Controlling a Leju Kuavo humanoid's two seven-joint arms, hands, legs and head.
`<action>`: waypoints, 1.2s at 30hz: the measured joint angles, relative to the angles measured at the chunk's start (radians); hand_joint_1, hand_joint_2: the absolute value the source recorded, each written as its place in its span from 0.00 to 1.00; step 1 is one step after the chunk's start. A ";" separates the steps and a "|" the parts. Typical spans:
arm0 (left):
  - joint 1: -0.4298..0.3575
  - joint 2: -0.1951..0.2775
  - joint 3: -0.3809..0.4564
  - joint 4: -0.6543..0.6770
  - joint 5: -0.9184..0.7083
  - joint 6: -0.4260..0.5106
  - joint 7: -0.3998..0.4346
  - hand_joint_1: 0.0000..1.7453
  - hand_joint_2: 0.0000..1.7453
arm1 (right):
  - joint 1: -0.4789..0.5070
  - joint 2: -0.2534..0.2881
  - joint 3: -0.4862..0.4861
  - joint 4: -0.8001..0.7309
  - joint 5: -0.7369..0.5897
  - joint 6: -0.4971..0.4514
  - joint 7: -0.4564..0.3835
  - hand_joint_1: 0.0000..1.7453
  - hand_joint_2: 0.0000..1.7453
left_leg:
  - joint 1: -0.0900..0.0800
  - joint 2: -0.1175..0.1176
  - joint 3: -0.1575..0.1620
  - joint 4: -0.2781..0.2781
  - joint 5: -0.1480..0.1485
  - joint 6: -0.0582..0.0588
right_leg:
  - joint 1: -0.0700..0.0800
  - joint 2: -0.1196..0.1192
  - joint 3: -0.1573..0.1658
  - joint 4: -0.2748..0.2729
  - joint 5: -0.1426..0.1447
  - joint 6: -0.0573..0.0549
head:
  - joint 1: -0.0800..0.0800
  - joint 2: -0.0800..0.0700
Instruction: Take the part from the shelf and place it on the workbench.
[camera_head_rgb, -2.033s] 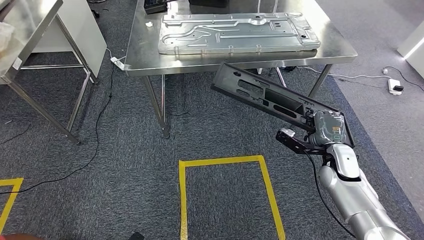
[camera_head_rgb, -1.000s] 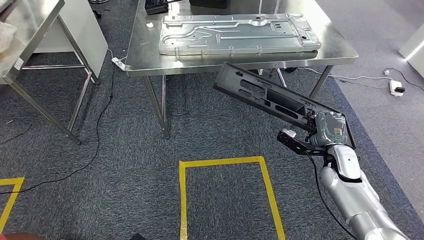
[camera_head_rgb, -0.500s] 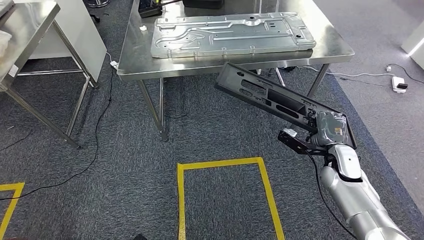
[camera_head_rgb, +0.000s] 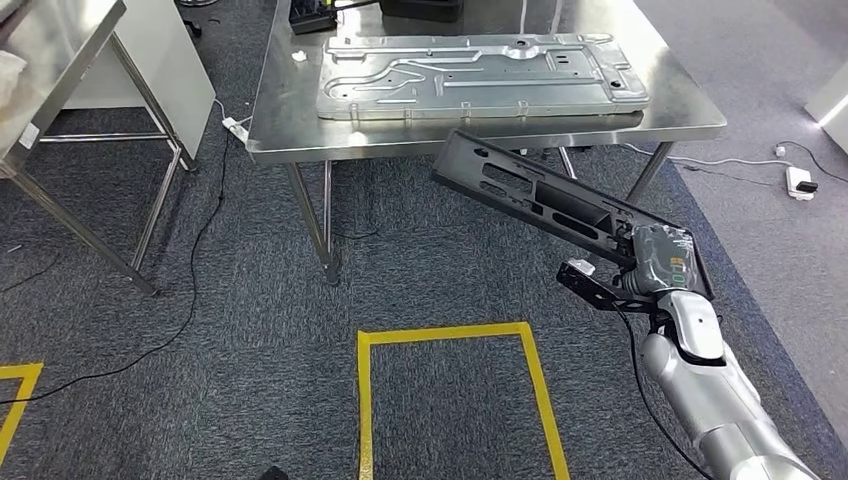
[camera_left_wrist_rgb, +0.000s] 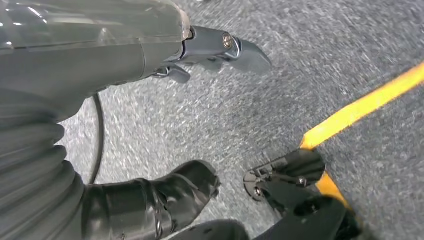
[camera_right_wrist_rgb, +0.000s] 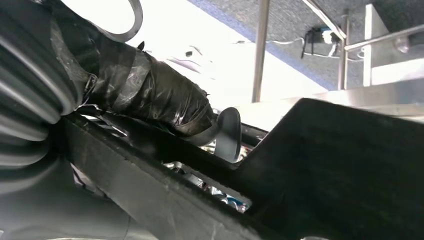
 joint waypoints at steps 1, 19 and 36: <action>-0.001 0.000 0.000 0.000 0.000 -0.001 0.000 0.00 1.00 | -0.002 0.000 0.000 0.000 0.000 0.000 0.000 1.00 1.00 | -0.002 0.000 0.001 0.007 -0.008 -0.005 | 0.002 0.000 0.023 -0.054 0.023 -0.003 | 0.000 0.000; -0.004 0.006 0.000 0.000 -0.004 -0.004 -0.001 0.00 1.00 | -0.003 0.001 -0.004 0.006 0.000 -0.001 -0.003 1.00 1.00 | -0.013 0.003 -0.055 0.024 0.035 -0.015 | 0.010 0.007 0.130 -0.122 -0.040 -0.039 | 0.000 0.000; -0.001 0.002 -0.001 0.000 -0.003 -0.004 -0.002 0.00 1.00 | 0.006 0.001 -0.007 0.012 0.002 0.000 -0.001 1.00 1.00 | -0.004 0.001 0.033 0.002 -0.042 -0.028 | 0.007 0.003 0.047 -0.109 0.028 -0.035 | 0.001 0.000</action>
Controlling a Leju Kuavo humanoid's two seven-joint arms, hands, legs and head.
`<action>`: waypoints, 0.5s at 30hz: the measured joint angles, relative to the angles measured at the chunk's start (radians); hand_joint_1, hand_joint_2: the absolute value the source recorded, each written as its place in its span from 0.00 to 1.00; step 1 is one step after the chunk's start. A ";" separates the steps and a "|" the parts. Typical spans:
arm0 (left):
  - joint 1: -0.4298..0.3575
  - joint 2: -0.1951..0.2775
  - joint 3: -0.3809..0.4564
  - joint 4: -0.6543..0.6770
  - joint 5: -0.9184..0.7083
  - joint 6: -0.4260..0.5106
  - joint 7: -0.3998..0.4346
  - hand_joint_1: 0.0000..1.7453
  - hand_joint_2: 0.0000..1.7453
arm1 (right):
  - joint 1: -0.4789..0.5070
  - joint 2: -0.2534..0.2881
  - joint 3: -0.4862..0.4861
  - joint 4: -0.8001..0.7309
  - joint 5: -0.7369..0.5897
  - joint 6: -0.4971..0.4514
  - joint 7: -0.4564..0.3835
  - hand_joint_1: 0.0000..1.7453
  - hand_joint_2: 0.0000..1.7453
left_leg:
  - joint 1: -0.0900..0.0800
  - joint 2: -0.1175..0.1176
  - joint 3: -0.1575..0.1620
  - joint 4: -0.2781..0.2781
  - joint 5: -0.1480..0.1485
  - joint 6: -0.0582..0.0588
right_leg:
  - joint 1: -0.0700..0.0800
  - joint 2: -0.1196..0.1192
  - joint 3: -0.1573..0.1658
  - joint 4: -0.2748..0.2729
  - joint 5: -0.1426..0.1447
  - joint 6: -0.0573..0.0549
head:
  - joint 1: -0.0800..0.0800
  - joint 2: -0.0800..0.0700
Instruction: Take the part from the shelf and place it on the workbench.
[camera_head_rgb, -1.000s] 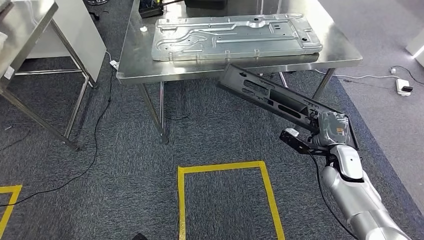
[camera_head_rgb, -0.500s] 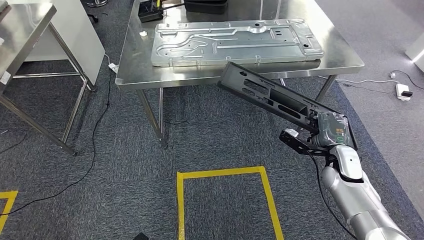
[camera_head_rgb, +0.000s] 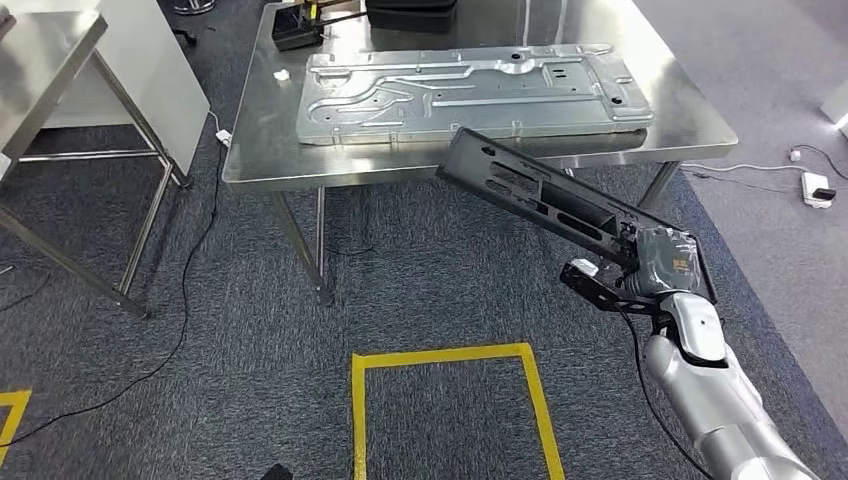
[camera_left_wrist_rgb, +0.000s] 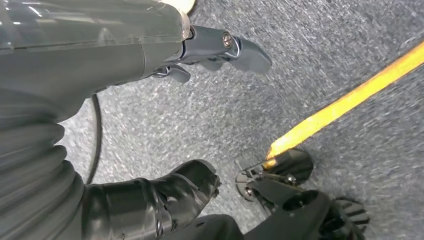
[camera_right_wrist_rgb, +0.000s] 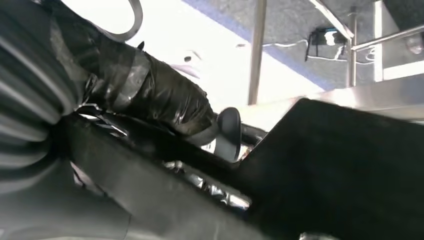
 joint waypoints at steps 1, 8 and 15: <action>0.001 0.000 0.000 0.000 0.000 0.000 0.000 0.00 1.00 | 0.000 0.000 0.000 0.000 0.001 0.000 0.001 1.00 1.00 | 0.001 0.001 -0.001 0.008 -0.007 -0.005 | -0.001 0.001 0.005 -0.002 -0.004 -0.007 | 0.000 0.000; 0.004 0.001 0.000 0.000 -0.001 0.000 -0.002 0.00 1.00 | 0.006 0.001 0.000 -0.001 -0.014 0.002 0.001 1.00 1.00 | 0.005 0.001 -0.183 0.278 -0.049 -0.016 | 0.004 0.002 0.055 -0.007 -0.041 -0.029 | 0.000 0.000; 0.002 0.004 0.000 0.000 -0.003 0.000 -0.004 0.00 1.00 | 0.008 0.002 -0.002 -0.007 -0.013 -0.001 0.004 1.00 1.00 | -0.009 0.001 -0.081 0.006 0.084 0.028 | 0.007 0.004 0.090 -0.021 -0.070 -0.005 | 0.000 0.000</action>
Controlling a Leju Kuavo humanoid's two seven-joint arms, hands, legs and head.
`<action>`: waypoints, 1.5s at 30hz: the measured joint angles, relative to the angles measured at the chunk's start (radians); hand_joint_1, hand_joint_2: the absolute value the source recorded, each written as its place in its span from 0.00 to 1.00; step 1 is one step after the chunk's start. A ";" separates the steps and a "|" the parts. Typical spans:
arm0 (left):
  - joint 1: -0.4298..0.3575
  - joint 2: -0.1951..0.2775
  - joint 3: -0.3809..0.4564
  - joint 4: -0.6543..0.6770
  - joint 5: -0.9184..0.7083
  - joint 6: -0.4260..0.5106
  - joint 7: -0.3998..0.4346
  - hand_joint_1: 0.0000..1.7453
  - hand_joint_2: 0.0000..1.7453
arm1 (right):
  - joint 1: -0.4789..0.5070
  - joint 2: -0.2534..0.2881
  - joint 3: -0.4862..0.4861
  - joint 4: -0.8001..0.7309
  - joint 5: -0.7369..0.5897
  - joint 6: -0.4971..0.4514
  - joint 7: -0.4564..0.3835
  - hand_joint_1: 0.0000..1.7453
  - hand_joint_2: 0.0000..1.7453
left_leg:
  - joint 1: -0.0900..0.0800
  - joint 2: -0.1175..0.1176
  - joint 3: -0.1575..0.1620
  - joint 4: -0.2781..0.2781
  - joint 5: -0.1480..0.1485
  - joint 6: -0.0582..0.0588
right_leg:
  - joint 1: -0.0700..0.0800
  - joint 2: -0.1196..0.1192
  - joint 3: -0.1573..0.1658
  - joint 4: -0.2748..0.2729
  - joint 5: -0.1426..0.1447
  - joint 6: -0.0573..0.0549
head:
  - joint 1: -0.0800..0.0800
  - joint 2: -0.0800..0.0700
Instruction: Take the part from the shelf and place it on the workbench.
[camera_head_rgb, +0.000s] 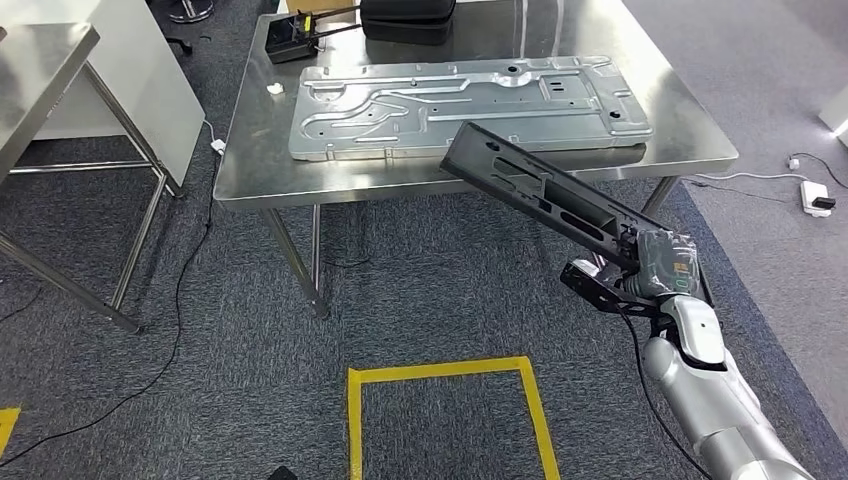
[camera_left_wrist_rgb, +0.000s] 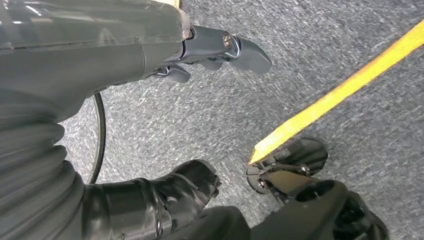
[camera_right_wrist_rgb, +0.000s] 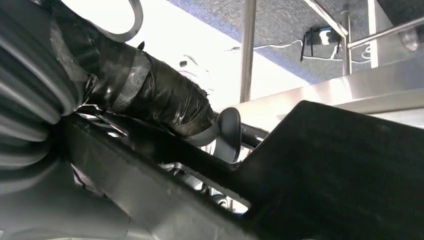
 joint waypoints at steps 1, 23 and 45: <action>0.001 0.000 0.000 0.000 0.000 0.000 -0.001 0.00 1.00 | 0.002 0.000 0.000 -0.002 0.007 -0.002 0.002 1.00 1.00 | 0.003 0.000 0.009 -0.012 0.001 0.002 | 0.001 -0.001 0.003 0.000 -0.003 0.005 | 0.000 0.000; -0.003 -0.005 0.000 0.000 -0.013 -0.004 -0.001 0.00 1.00 | -0.016 -0.001 0.009 -0.008 0.069 0.013 -0.008 1.00 1.00 | 0.014 0.000 -0.101 0.294 -0.157 -0.046 | -0.006 -0.003 -0.040 0.020 0.032 -0.023 | 0.005 0.000; -0.010 -0.010 0.000 0.000 -0.027 -0.010 0.003 0.00 1.00 | -0.147 -0.004 0.181 -0.170 0.019 0.114 -0.084 1.00 1.00 | 0.008 -0.003 0.084 0.003 -0.086 -0.021 | -0.004 -0.005 -0.107 0.036 0.082 0.009 | 0.007 0.000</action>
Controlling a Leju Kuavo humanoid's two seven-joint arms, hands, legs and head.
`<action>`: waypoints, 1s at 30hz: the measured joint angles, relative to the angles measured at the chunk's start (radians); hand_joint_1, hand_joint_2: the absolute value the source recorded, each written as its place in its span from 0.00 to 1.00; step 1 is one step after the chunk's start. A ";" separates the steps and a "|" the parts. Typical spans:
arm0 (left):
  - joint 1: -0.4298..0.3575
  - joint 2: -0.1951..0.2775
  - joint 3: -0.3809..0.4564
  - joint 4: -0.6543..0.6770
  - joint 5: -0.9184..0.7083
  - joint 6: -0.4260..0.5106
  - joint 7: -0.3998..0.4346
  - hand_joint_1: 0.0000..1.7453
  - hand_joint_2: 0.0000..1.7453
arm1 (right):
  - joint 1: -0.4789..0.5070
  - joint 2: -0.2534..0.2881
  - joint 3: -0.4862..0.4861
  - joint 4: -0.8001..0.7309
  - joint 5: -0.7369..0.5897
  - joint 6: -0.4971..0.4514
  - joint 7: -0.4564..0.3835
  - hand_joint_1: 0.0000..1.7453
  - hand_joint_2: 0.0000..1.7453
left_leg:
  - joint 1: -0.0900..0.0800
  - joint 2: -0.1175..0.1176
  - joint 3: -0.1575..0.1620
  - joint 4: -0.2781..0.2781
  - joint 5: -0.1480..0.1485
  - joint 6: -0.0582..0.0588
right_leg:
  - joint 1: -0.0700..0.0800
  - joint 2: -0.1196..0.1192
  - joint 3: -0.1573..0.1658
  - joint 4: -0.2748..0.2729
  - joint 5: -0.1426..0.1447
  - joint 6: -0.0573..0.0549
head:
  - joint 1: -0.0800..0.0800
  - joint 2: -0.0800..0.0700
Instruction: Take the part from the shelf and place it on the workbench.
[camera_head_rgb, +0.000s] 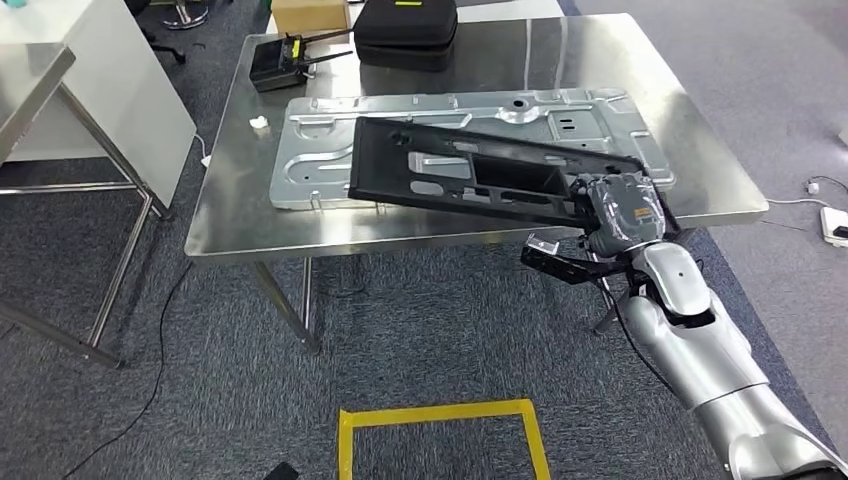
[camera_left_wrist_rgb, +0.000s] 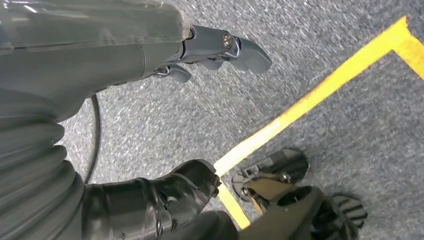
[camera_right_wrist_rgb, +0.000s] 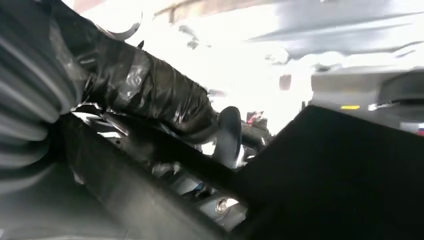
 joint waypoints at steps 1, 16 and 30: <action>0.000 0.000 0.000 0.000 0.000 0.000 0.000 0.00 1.00 | -0.001 0.000 0.010 -0.005 -0.006 0.006 -0.004 1.00 1.00 | 0.001 0.000 -0.001 -0.002 -0.004 -0.005 | -0.001 0.001 0.003 -0.004 -0.006 -0.008 | 0.000 0.000; -0.005 0.000 0.000 0.000 -0.001 0.005 0.004 0.00 1.00 | 0.004 0.000 0.067 -0.013 -0.033 0.009 -0.010 1.00 1.00 | 0.001 0.001 -0.097 0.007 0.089 -0.004 | -0.001 0.005 0.092 -0.030 -0.064 -0.002 | -0.001 0.000; -0.008 -0.008 0.000 0.000 -0.001 0.008 0.009 0.00 1.00 | 0.011 0.000 0.079 -0.003 -0.043 0.007 -0.009 1.00 1.00 | -0.011 0.000 -0.073 0.008 0.062 0.021 | 0.015 -0.001 0.035 -0.013 -0.025 -0.013 | 0.000 0.000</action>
